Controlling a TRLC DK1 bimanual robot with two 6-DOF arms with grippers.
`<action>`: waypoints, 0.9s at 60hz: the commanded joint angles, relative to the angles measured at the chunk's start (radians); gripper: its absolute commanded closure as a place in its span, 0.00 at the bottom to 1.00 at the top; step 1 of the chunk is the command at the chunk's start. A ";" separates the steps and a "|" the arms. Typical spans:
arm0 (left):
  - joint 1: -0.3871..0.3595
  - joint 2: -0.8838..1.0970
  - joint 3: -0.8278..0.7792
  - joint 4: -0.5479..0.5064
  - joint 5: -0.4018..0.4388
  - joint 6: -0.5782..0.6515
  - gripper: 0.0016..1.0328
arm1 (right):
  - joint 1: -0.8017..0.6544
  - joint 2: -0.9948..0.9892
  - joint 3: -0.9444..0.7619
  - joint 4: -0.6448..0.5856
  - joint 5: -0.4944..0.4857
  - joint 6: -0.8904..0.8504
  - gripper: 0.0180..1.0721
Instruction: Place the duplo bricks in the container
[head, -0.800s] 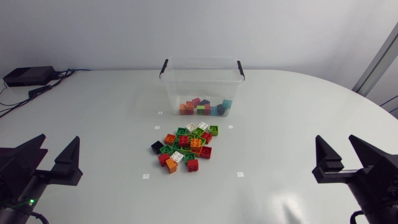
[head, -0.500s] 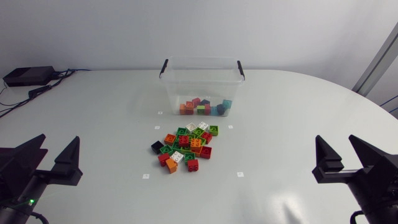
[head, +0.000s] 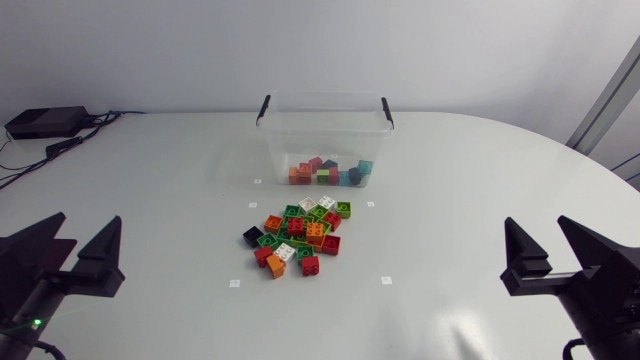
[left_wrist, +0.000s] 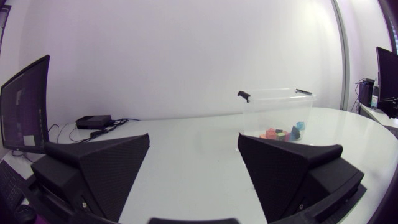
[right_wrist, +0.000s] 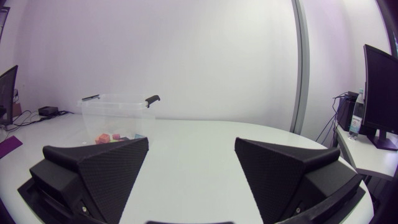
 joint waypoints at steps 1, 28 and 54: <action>0.009 0.039 0.103 -0.013 -0.006 0.010 0.04 | 0.022 0.010 0.061 -0.015 -0.002 0.026 0.05; -0.118 0.664 0.420 -0.111 -0.002 -0.004 0.04 | 0.093 0.395 0.298 -0.021 0.014 0.026 0.05; -0.161 1.054 0.563 -0.253 0.051 0.036 0.04 | 0.200 0.748 0.447 -0.125 0.037 0.026 0.05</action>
